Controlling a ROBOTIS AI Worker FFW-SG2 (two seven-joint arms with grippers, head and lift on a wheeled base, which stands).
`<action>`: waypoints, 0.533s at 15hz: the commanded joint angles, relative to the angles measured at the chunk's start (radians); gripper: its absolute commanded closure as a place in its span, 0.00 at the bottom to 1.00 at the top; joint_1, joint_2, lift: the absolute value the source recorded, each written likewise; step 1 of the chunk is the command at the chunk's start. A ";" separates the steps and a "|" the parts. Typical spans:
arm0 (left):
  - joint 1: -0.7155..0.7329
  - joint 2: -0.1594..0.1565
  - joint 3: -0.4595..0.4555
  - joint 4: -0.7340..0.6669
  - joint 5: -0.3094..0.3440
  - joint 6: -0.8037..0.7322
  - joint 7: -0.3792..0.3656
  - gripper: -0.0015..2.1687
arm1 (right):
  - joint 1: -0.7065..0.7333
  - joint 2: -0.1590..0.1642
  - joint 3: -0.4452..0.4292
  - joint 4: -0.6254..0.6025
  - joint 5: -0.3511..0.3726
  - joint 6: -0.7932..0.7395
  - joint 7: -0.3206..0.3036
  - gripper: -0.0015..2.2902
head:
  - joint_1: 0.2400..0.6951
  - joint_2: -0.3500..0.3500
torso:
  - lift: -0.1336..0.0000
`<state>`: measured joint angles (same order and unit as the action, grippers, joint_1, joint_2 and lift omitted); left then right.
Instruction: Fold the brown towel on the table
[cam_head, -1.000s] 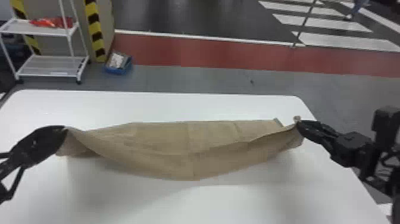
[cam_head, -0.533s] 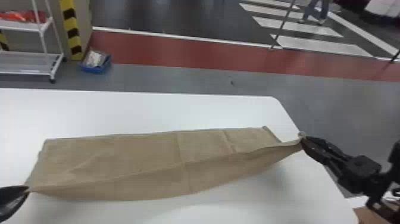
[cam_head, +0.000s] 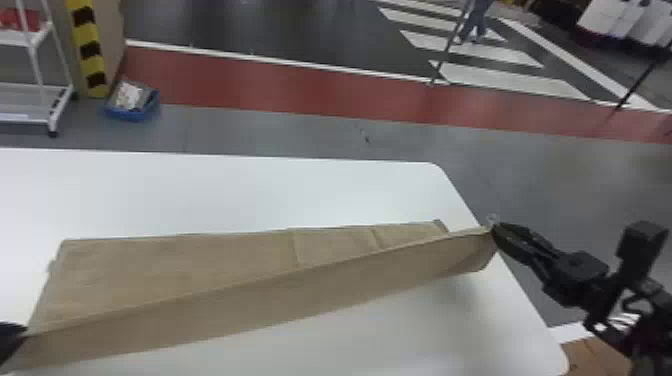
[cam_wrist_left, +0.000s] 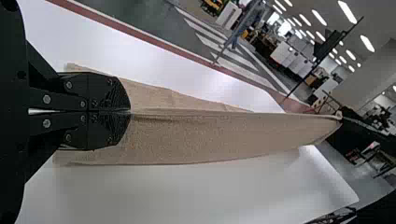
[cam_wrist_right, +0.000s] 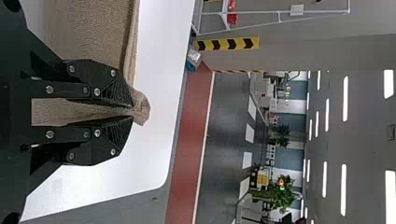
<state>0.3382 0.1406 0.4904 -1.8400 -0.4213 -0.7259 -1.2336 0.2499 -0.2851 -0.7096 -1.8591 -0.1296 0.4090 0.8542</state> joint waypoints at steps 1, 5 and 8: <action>-0.079 0.011 -0.070 -0.001 -0.076 0.035 -0.020 0.99 | -0.100 -0.011 0.039 0.058 0.076 0.066 0.000 0.42 | 1.00 0.01 | 0.07; -0.215 0.025 -0.190 0.001 -0.175 0.155 -0.021 0.99 | -0.208 -0.011 0.091 0.116 0.145 0.127 -0.001 0.42 | 1.00 0.00 | 0.07; -0.304 0.030 -0.233 0.042 -0.218 0.194 -0.023 0.99 | -0.270 -0.017 0.110 0.179 0.188 0.152 -0.006 0.42 | 1.00 0.00 | 0.07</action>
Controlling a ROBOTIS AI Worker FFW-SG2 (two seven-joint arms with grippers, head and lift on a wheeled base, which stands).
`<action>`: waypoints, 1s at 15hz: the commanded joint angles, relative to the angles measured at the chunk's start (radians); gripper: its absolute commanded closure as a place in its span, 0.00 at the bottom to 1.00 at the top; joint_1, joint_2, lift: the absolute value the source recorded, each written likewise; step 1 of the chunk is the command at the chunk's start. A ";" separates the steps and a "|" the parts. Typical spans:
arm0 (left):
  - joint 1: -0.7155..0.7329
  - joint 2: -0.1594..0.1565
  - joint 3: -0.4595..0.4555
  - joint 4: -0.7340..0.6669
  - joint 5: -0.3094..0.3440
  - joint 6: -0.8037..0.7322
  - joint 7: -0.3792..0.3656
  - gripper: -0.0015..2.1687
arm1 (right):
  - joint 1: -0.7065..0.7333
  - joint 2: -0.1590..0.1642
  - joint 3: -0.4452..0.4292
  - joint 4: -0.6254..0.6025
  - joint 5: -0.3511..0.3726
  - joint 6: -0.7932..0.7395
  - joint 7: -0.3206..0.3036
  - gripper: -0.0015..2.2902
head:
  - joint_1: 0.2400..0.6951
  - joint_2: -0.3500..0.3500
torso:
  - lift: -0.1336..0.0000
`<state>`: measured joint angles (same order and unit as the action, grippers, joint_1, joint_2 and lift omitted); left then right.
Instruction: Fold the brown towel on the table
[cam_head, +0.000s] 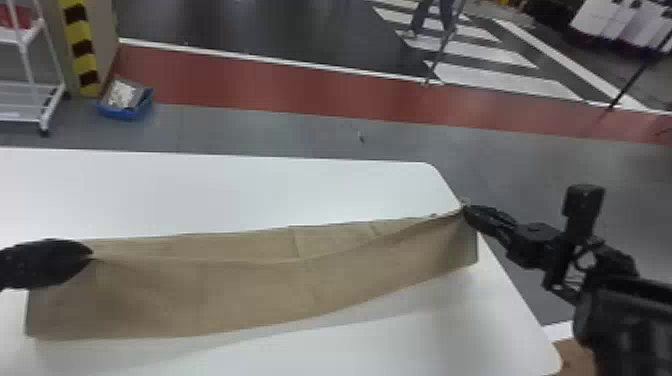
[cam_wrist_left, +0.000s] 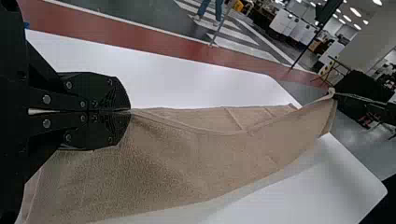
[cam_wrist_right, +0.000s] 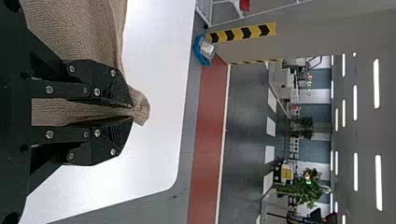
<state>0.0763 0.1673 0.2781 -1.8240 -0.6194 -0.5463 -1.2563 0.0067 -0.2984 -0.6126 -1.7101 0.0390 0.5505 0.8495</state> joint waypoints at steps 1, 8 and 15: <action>-0.075 0.003 -0.036 0.058 -0.036 0.018 0.000 0.99 | -0.040 -0.010 0.024 0.060 0.032 0.013 -0.006 0.42 | 1.00 0.00 | 0.07; -0.237 0.018 -0.071 0.304 -0.102 0.018 0.028 0.99 | -0.169 -0.036 0.039 0.293 0.067 -0.011 -0.041 0.42 | 1.00 0.01 | 0.07; -0.296 0.058 -0.099 0.423 -0.169 0.018 0.052 0.99 | -0.222 -0.038 0.051 0.346 0.079 0.004 -0.067 0.42 | 1.00 0.04 | 0.07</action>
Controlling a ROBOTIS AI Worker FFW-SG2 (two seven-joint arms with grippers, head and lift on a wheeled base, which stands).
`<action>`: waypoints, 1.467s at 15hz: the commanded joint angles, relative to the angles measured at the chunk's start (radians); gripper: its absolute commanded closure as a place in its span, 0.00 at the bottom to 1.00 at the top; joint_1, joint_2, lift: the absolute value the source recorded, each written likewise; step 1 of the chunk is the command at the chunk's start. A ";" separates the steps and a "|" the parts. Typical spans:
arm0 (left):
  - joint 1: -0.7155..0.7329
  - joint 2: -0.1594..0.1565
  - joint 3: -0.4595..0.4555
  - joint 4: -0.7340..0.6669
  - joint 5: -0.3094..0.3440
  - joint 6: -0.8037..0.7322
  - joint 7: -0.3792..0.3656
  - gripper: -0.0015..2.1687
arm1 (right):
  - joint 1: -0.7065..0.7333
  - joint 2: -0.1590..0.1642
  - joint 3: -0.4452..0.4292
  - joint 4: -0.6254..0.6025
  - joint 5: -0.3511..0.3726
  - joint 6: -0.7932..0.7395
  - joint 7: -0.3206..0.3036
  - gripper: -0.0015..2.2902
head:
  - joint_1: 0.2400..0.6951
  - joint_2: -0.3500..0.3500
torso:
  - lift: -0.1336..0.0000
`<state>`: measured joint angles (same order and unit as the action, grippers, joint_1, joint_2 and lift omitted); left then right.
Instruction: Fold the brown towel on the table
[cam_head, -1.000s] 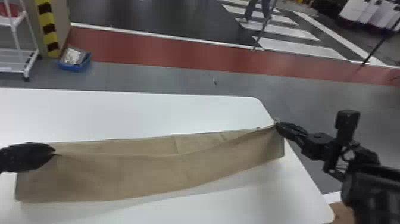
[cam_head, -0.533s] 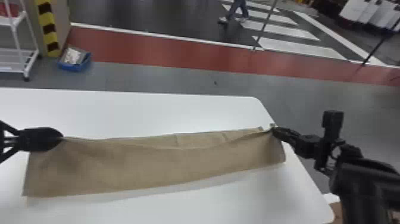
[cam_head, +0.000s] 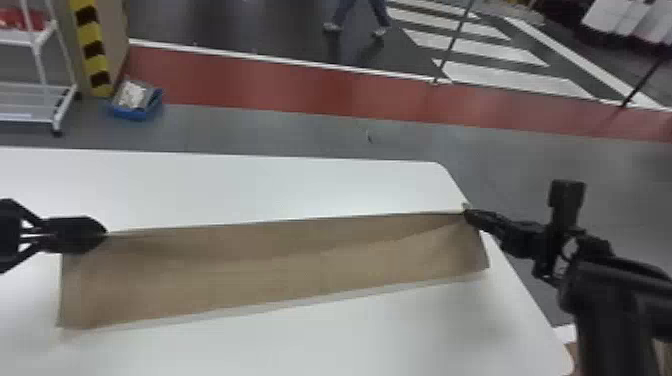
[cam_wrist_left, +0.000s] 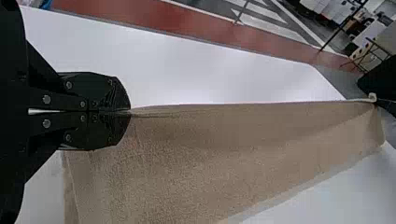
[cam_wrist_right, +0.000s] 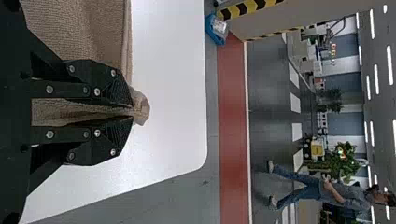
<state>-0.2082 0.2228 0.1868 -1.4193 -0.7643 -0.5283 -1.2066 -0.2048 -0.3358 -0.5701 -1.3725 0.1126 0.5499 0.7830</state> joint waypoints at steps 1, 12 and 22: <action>-0.022 0.003 -0.010 0.040 -0.030 0.000 0.002 0.99 | -0.011 0.001 0.018 0.010 0.009 0.008 -0.001 0.42 | 1.00 0.04 | 0.07; -0.088 0.000 -0.052 0.131 -0.063 0.000 0.042 0.99 | -0.080 0.001 0.062 0.098 0.076 0.020 -0.030 0.42 | 1.00 0.07 | 0.07; -0.116 0.012 -0.052 0.175 -0.082 0.003 0.079 0.99 | -0.119 -0.006 0.055 0.159 0.056 -0.011 -0.071 0.42 | 1.00 0.07 | 0.07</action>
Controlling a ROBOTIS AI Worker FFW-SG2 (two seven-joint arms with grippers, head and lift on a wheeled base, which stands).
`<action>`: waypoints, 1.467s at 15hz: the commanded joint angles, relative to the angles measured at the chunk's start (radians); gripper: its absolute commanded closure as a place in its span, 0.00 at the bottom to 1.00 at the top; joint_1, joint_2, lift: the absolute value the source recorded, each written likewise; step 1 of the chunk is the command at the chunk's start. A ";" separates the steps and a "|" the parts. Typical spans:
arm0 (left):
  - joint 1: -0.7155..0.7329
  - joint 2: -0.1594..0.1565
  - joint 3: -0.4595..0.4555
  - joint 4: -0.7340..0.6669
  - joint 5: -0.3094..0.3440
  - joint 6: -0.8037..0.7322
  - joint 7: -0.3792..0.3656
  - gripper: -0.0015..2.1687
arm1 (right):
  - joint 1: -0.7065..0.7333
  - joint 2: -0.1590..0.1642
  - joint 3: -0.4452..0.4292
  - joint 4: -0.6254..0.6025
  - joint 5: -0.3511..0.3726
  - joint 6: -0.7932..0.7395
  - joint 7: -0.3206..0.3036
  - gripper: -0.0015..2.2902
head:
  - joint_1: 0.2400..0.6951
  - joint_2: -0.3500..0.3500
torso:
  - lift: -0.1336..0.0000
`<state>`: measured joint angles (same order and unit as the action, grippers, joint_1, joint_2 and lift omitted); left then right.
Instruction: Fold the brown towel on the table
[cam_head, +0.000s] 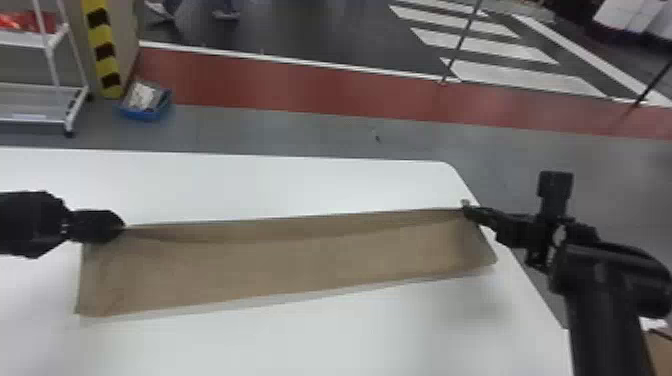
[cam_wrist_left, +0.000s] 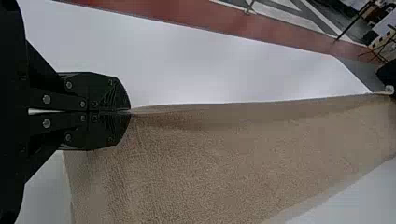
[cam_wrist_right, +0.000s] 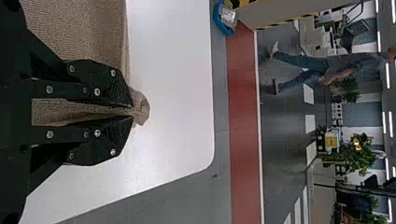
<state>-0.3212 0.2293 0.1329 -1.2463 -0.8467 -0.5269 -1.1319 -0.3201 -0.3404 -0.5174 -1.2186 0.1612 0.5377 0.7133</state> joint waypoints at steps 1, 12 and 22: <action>-0.003 0.007 0.001 0.005 0.000 0.002 0.011 0.99 | -0.005 -0.002 0.008 0.017 0.012 -0.001 -0.011 0.42 | 1.00 0.07 | 0.07; 0.057 -0.004 -0.002 -0.044 0.012 0.020 0.150 0.01 | -0.028 0.009 0.013 0.067 0.015 0.017 -0.094 0.01 | 1.00 0.06 | 0.07; 0.125 -0.005 0.070 -0.157 0.057 0.069 0.098 0.01 | 0.036 0.001 -0.018 -0.039 -0.045 0.124 -0.086 0.01 | 1.00 0.06 | 0.07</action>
<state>-0.2077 0.2239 0.1891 -1.3912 -0.8025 -0.4678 -1.0259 -0.2942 -0.3390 -0.5347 -1.2378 0.1246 0.6474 0.6267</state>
